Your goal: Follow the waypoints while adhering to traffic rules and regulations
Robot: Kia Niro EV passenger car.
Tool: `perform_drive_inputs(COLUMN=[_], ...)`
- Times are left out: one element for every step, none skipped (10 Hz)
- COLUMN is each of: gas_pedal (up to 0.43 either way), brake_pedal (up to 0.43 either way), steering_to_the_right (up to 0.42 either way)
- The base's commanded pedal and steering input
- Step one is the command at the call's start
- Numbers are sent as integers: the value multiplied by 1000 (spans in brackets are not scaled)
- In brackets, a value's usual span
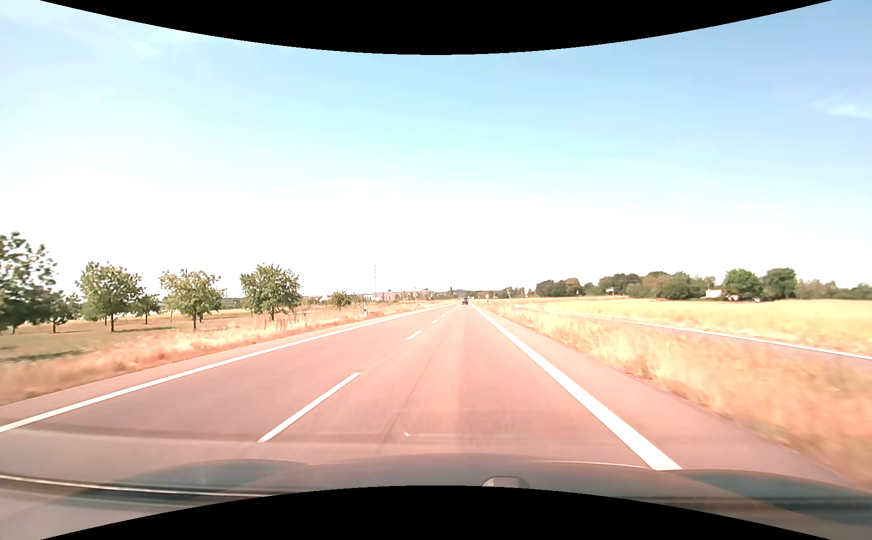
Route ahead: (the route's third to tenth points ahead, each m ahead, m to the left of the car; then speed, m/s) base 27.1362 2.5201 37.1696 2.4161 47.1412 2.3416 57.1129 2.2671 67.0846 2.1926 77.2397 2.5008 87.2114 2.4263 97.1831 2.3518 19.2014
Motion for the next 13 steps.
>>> perform_drive_inputs(gas_pedal=[39, 39, 39, 39, 39, 39, 39, 39, 47, 67, 79, 79, 79], brake_pedal=[0, 0, 0, 0, 0, 0, 0, 0, 0, 0, 0, 0, 0], steering_to_the_right=[-4, -4, -4, -4, -4, -4, -4, -4, -4, -4, -4, -4, -4])
